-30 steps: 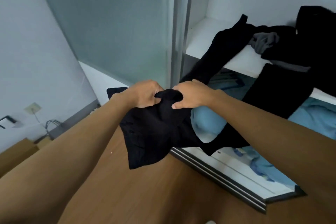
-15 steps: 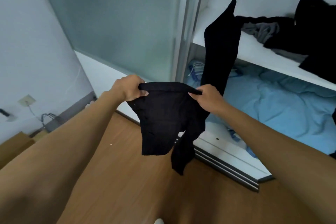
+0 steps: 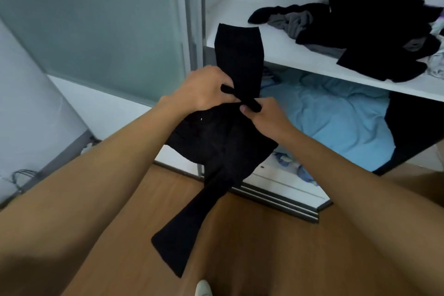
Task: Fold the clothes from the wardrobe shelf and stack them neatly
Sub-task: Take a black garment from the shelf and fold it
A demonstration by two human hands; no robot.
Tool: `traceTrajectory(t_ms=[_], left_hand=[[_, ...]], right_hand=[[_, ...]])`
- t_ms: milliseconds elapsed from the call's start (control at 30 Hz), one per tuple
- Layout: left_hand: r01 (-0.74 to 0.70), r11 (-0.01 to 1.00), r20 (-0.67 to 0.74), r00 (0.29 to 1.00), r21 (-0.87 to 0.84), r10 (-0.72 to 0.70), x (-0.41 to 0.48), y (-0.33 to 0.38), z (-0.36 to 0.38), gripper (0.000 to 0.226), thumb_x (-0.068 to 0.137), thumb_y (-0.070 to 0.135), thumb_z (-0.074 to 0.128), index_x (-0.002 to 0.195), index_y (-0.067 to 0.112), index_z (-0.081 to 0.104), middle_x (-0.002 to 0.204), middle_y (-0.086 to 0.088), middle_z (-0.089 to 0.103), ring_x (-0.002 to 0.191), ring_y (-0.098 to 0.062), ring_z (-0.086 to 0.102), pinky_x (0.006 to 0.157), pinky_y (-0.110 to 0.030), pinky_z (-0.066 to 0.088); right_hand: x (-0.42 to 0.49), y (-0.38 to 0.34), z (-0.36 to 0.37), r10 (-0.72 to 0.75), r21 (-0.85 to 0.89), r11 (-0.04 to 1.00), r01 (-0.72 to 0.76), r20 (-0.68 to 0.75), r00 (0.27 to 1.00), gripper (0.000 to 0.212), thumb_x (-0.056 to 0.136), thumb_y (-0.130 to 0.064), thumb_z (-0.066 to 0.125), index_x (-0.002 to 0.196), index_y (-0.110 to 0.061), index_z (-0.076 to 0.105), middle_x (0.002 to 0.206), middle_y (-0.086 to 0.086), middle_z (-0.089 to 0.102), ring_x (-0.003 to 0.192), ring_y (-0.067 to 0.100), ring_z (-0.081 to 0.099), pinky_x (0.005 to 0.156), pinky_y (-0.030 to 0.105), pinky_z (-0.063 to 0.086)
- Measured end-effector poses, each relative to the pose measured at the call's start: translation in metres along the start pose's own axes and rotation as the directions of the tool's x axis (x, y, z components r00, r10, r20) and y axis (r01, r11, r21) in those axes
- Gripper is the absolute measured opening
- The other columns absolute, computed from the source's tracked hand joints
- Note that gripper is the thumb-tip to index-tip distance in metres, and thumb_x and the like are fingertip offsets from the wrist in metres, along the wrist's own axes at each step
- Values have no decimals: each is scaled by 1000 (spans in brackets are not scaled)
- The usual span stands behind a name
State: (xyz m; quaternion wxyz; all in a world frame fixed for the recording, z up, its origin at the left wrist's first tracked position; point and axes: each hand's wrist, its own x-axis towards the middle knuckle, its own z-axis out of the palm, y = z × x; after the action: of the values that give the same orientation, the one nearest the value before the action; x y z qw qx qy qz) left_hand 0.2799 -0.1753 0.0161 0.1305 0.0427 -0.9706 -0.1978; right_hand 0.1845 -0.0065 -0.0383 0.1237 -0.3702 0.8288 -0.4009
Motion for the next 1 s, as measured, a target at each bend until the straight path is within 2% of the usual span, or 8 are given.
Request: traceTrajectory(t_ms=[133,233,367,500,600,667,833,1000], left_hand=[[89,886,-53,990,-456,-127,4,0,0,34,65,53,81,92,36,72,85,23,70,80,2,67,72,-18,53],[182,724,116,983,-665,-141,-2,-10,24,52,69,38,87,115,37,63,108,27,70,104,6,65,80,-8,49],[323,766,254,943,-556,-213,4,-7,69,37,81,33,80,114,42,66,114,29,67,113,10,57,95,-15,41],[274,804,231,957,-528,-174,25,17,90,15,92,27,69,105,35,67,100,29,67,98,14,61,80,-4,44],[218,866,216,968,-450,-132,38,32,98,16,96,23,65,108,13,68,103,4,72,97,-5,66,86,-19,50],[177,885,224,971,-431,-85,42,41,99,5,94,19,66,96,15,68,91,6,71,81,4,65,75,-15,48],[121,909,235,972,-400,-26,54,65,105,14,91,16,71,79,8,69,71,5,66,60,3,58,60,-11,47],[73,938,246,969,-338,13,62,72,99,36,86,18,76,57,12,57,51,9,49,44,-1,41,49,-21,34]], right_hand=[[-2,6,-38,51,135,990,-36,-115,992,33,94,-26,64,72,-1,65,55,-7,55,43,-3,46,43,12,34],[-10,15,-58,174,308,944,-118,-160,972,29,91,-28,67,64,-18,67,53,-12,64,50,0,60,52,17,45],[-30,38,-76,266,493,851,-183,-103,958,23,90,-24,70,68,-19,73,66,-5,73,63,10,71,60,22,55],[-51,60,-84,261,498,838,-226,-1,965,18,91,-25,69,75,-27,77,80,-2,77,78,15,74,78,29,58],[-62,80,-100,261,386,892,-237,-12,965,14,90,-30,71,85,-18,76,81,3,77,78,13,73,74,25,55],[-66,86,-111,216,240,949,-202,-34,976,17,88,-27,72,87,-10,71,75,2,72,73,8,68,68,20,51],[-67,88,-123,21,11,1000,-21,5,1000,29,83,-9,72,74,-33,57,69,-14,58,61,-7,55,64,18,41],[-67,83,-123,50,-85,995,-44,67,997,19,83,-43,75,75,-35,60,72,-15,63,66,-3,62,60,20,48]])
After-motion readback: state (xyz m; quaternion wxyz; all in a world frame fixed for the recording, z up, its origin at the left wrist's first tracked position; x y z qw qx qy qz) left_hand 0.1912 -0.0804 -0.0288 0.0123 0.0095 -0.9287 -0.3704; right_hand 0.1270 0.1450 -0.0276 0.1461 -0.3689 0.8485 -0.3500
